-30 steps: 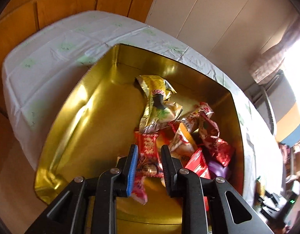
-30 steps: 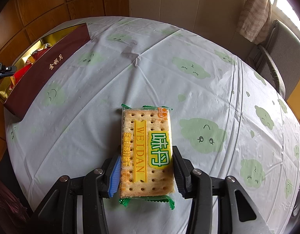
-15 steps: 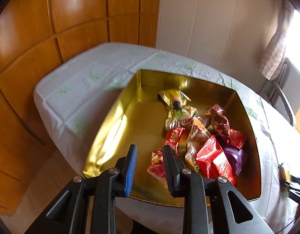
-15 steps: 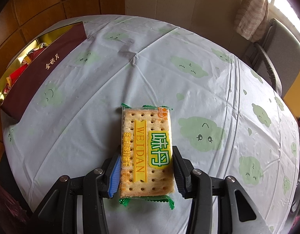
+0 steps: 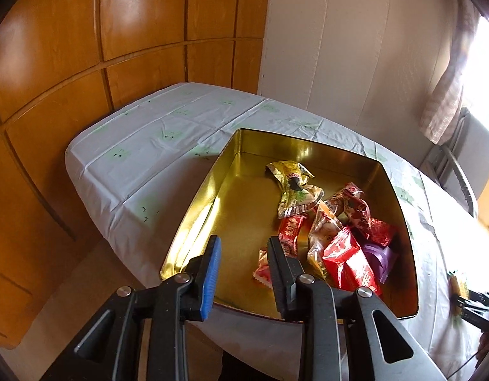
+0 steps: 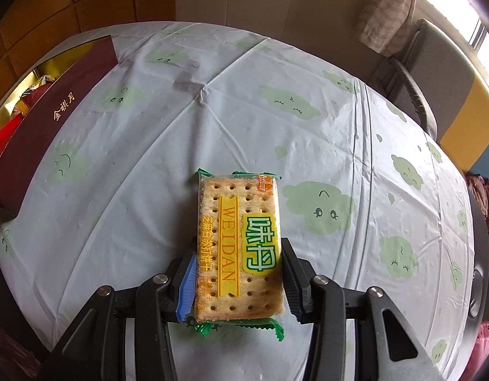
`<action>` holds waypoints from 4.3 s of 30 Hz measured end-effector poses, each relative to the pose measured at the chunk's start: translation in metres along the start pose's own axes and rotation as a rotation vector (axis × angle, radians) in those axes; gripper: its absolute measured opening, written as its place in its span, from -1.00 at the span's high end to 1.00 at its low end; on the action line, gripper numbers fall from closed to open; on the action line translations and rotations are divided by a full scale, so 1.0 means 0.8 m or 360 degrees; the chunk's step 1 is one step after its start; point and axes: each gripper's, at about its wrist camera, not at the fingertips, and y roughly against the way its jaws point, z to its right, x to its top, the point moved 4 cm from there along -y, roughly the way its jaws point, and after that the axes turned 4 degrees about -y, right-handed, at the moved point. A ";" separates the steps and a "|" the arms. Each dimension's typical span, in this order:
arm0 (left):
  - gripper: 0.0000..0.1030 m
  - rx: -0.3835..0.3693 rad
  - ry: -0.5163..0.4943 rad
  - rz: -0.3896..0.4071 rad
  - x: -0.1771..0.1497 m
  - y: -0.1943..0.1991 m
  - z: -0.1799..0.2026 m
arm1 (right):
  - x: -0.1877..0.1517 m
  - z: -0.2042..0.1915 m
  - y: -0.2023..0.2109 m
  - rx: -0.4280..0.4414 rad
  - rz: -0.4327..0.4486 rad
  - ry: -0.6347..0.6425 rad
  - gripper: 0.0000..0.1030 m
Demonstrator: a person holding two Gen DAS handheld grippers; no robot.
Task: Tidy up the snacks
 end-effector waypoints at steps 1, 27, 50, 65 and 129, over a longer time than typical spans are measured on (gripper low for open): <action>0.38 0.0002 0.0015 -0.0002 -0.001 0.000 -0.003 | 0.000 -0.001 0.000 -0.0011 -0.0001 0.0001 0.09; 0.22 0.0112 0.0136 -0.0019 -0.014 -0.004 -0.040 | 0.004 -0.010 0.006 -0.0031 -0.0007 -0.0093 0.09; 0.21 0.0096 0.0110 -0.0022 -0.017 -0.006 -0.038 | 0.105 -0.288 0.106 0.0736 0.0210 0.0327 0.09; 0.21 0.0078 0.0116 -0.0074 -0.029 -0.020 -0.043 | 0.116 -0.365 0.039 0.0891 -0.0020 0.0297 -0.04; -0.93 0.0076 -0.0112 0.0236 -0.017 0.058 0.040 | 0.061 -0.255 0.119 0.0320 0.0510 0.0031 0.27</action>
